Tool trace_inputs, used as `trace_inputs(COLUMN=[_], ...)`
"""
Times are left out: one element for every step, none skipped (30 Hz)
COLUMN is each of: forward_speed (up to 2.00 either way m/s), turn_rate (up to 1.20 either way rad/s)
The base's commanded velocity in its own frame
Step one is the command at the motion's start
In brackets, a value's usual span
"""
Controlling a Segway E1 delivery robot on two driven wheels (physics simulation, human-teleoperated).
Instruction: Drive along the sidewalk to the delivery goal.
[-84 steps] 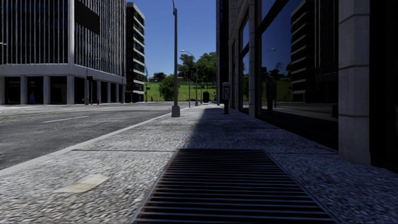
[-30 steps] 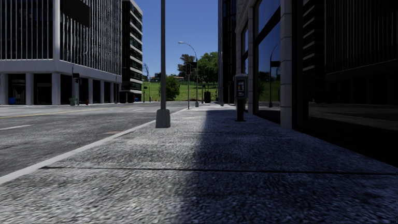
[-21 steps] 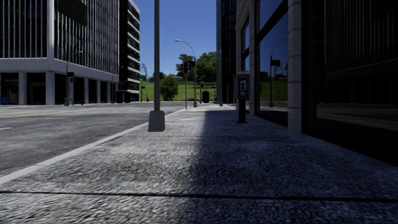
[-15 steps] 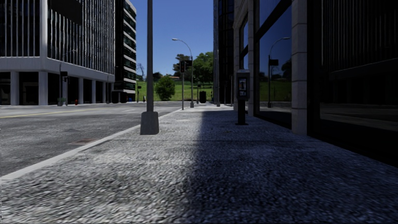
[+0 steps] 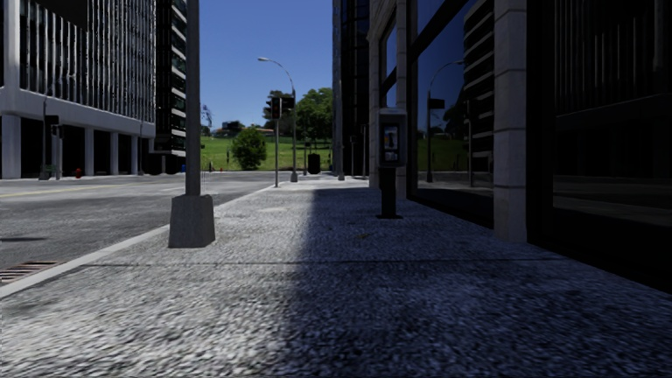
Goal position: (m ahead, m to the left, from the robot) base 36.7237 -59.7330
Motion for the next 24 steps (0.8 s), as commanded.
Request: trace_inputs(forward_speed=[2.0, 2.0, 2.0, 2.0, 2.0, 2.0, 2.0, 2.0, 2.0, 2.0, 2.0, 2.0, 2.0, 2.0, 2.0, 2.0, 2.0, 2.0, 2.0, 2.0, 2.0, 2.0, 2.0, 2.0], turn_rate=[0.0, 0.0, 0.0, 0.0, 0.0, 0.0, 0.0, 0.0, 0.0, 0.0, 0.0, 0.0, 0.0, 0.0, 0.0, 0.0, 0.0, 0.0, 0.0, 0.0, 0.0, 0.0, 0.0, 0.0])
